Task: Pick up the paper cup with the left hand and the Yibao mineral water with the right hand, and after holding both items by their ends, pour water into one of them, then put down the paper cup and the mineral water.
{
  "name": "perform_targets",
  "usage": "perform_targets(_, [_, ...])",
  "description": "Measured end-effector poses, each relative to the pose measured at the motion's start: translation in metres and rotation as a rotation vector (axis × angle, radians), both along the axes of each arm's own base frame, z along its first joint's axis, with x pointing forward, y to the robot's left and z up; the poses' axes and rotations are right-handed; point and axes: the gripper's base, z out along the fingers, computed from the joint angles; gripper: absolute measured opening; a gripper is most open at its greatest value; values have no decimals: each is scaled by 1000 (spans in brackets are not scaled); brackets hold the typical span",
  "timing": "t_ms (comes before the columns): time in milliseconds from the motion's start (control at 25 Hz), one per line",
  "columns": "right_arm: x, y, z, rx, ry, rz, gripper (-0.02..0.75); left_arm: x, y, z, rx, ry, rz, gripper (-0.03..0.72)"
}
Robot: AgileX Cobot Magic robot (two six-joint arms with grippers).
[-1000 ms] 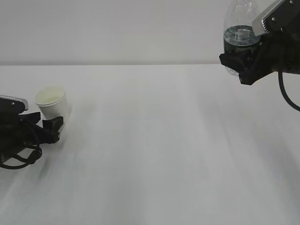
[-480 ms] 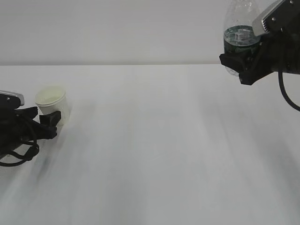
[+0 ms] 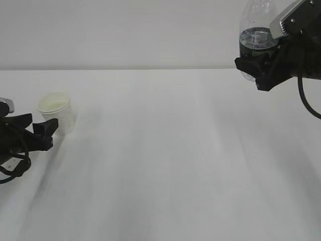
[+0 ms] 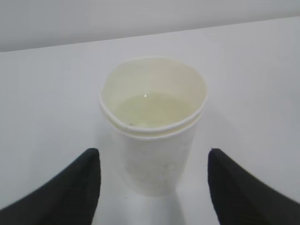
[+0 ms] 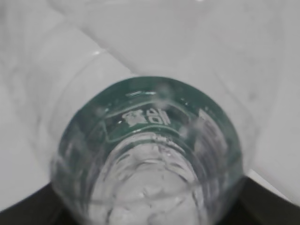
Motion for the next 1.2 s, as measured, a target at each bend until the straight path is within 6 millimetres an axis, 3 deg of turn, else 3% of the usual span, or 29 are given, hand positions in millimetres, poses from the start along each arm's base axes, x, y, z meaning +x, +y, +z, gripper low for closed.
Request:
perform_targets(720, [1, -1, 1, 101, 37, -50, 462, -6, 0, 46, -11, -142, 0, 519])
perform_targets(1200, [2, -2, 2, 228, 95, -106, 462, -7, 0, 57, -10, -179, -11, 519])
